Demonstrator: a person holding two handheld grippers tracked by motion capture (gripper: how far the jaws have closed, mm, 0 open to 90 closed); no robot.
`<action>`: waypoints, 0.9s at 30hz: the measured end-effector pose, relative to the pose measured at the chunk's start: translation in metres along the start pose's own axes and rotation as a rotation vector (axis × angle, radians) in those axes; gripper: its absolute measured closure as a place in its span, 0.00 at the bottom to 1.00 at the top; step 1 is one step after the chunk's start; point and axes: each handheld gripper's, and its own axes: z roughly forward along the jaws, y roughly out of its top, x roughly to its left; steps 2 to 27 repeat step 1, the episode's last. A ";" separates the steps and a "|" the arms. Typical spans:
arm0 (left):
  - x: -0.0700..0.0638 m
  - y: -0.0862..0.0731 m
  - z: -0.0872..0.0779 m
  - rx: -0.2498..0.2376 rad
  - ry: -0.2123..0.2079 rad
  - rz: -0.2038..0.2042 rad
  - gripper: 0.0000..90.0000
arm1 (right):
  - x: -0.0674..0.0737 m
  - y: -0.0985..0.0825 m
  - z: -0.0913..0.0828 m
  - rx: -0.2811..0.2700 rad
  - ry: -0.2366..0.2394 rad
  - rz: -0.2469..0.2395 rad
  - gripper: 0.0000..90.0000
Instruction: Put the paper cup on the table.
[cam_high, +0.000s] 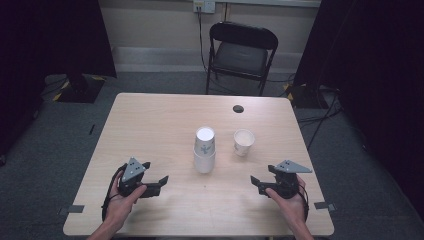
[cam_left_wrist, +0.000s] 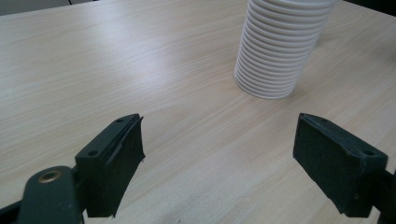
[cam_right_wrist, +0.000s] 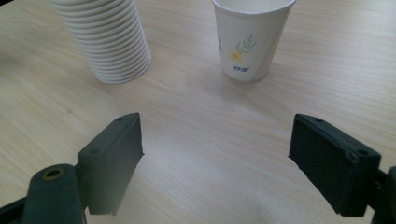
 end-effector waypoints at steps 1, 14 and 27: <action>0.000 0.000 0.000 0.000 0.000 0.000 0.18 | 0.000 0.000 0.000 0.000 0.000 0.000 0.19; 0.000 0.000 0.000 0.000 0.000 0.000 0.18 | 0.000 0.000 0.000 0.000 0.000 0.000 0.19; 0.000 0.000 0.000 0.000 0.000 0.000 0.18 | 0.000 0.000 0.000 0.000 0.000 0.000 0.19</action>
